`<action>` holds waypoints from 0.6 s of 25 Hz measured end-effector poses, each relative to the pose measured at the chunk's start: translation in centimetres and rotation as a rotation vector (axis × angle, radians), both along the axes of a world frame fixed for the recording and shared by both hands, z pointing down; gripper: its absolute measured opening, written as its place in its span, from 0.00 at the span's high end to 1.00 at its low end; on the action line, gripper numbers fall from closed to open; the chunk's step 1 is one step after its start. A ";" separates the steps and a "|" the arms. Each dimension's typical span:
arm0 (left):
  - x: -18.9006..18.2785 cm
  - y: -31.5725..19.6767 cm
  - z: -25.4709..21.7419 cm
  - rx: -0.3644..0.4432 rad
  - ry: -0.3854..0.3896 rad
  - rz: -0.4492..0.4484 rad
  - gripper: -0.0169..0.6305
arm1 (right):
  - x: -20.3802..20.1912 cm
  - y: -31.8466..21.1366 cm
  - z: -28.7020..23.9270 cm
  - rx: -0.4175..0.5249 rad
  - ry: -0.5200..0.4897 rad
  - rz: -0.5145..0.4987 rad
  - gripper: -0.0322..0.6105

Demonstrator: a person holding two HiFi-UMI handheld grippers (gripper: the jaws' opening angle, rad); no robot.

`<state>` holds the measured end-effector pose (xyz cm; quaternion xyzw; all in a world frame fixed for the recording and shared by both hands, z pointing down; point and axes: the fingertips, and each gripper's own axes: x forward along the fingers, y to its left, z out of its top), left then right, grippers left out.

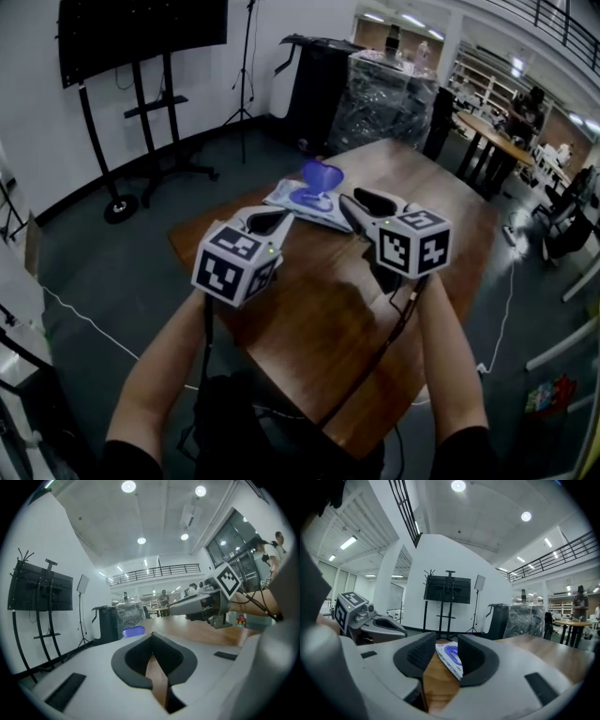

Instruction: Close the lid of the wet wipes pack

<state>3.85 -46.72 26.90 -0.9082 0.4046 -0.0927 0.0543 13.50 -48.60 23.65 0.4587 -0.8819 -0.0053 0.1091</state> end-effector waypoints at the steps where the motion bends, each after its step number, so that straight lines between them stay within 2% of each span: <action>1: 0.0 -0.8 0.2 -0.006 -0.009 -0.002 0.96 | 0.2 -1.3 0.5 -0.013 0.009 0.005 0.70; 4: 0.0 -3.0 1.1 -0.029 -0.036 -0.006 0.96 | 0.8 -5.0 2.4 -0.065 0.017 0.008 0.61; 10: -0.3 -7.1 2.5 -0.065 -0.071 -0.017 0.96 | 1.7 -11.2 4.5 -0.105 0.019 0.027 0.60; 15: -0.2 -9.0 3.7 -0.090 -0.102 -0.012 0.96 | 2.7 -16.0 6.2 -0.141 -0.030 0.049 0.46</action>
